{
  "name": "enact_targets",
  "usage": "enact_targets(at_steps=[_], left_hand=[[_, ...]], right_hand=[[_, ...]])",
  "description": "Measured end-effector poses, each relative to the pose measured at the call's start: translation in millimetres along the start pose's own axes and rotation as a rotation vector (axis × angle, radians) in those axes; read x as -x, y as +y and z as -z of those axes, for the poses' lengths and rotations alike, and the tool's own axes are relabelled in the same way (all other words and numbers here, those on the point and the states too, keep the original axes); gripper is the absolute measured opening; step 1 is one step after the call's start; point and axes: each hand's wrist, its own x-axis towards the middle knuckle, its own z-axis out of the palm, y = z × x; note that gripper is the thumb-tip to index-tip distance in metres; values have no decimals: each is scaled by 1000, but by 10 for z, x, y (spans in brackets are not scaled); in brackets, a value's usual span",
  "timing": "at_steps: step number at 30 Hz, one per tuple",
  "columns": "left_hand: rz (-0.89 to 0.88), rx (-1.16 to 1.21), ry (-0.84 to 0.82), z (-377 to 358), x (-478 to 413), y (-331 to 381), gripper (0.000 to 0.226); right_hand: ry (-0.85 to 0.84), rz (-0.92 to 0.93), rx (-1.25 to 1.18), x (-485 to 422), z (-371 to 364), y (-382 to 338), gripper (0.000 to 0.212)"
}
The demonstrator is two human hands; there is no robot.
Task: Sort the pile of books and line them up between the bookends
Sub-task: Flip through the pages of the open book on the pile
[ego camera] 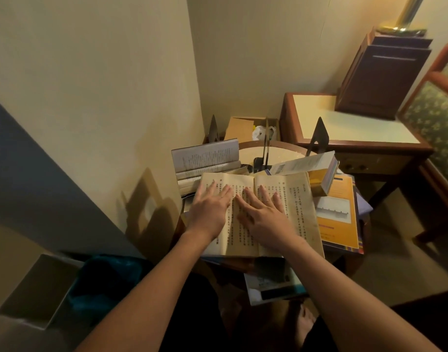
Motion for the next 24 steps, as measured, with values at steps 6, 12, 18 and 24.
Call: enact_targets(at_steps=[6, 12, 18, 24], left_hand=[[50, 8, -59, 54, -101, 2, 50], [62, 124, -6, -71, 698, 205, 52], [74, 88, -36, -75, 800, 186, 53], [103, 29, -70, -31, 92, -28, 53]], right_hand=[[4, 11, -12, -9, -22, 24, 59], [20, 19, -1, 9, -63, 23, 59], [19, 14, 7, 16, -59, 14, 60], [9, 12, 20, 27, -24, 7, 59]])
